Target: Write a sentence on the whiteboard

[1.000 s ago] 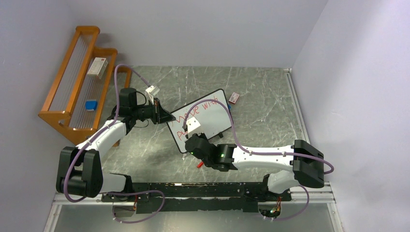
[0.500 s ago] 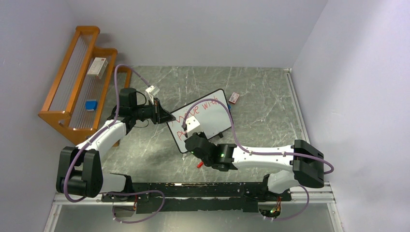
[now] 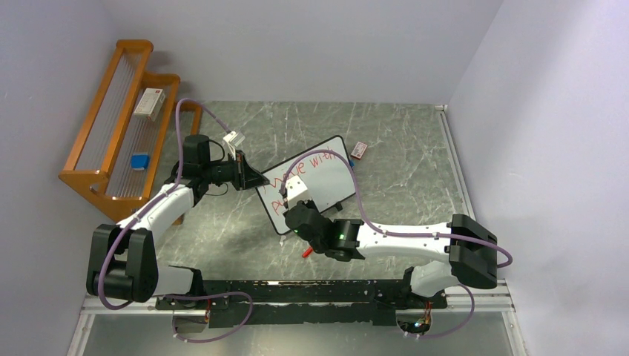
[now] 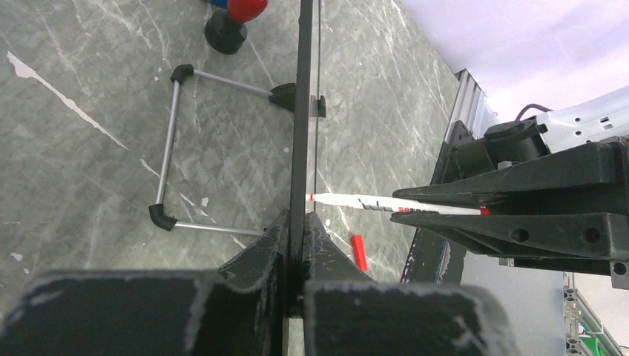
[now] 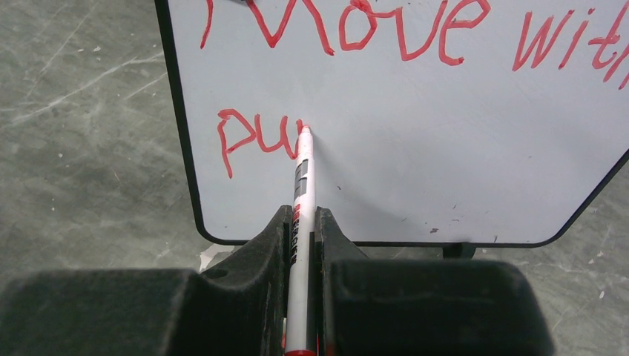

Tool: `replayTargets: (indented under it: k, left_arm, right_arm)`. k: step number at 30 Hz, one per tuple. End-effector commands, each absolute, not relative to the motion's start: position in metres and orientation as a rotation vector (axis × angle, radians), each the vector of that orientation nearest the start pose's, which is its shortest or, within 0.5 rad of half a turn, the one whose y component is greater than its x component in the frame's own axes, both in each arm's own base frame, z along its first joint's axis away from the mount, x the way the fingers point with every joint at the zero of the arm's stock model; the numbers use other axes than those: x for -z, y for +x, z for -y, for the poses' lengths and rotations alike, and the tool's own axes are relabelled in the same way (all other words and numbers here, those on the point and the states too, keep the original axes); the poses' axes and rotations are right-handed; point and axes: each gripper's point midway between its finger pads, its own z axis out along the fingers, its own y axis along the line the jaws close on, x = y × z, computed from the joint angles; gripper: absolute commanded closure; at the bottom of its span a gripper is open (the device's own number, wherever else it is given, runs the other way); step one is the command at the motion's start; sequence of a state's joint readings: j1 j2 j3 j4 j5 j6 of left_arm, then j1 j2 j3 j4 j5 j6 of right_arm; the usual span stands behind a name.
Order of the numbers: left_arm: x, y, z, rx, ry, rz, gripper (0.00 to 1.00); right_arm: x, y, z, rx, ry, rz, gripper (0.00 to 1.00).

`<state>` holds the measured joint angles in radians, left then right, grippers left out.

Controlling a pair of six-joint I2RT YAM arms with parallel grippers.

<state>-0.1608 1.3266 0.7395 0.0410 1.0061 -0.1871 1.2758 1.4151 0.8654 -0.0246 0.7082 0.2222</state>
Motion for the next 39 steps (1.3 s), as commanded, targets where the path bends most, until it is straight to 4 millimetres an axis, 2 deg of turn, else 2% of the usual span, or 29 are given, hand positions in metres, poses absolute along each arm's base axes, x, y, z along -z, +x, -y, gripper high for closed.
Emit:
replayTargets:
  k: [1, 20, 24, 31, 39]
  left_arm:
    - [-0.138, 0.275, 0.196, 1.24, 0.539, -2.109, 0.95]
    - [-0.138, 0.276, 0.195, 1.234, 0.538, -2.114, 0.95]
    - [-0.138, 0.277, 0.195, 1.225, 0.536, -2.115, 0.95]
    - [-0.137, 0.277, 0.194, 1.224, 0.534, -2.12, 0.95]
    - [-0.137, 0.276, 0.195, 1.227, 0.535, -2.121, 0.95]
  right_arm:
    - [-0.164, 0.229, -0.328, -0.194, -0.559, -1.864, 1.0]
    - [-0.157, 0.224, -0.316, -0.182, -0.557, -1.904, 1.0]
    - [-0.159, 0.222, -0.315, -0.194, -0.557, -1.908, 1.0]
    - [-0.175, 0.22, -0.317, -0.247, -0.552, -1.882, 1.0]
    - [-0.168, 0.222, -0.317, -0.213, -0.564, -1.894, 1.0]
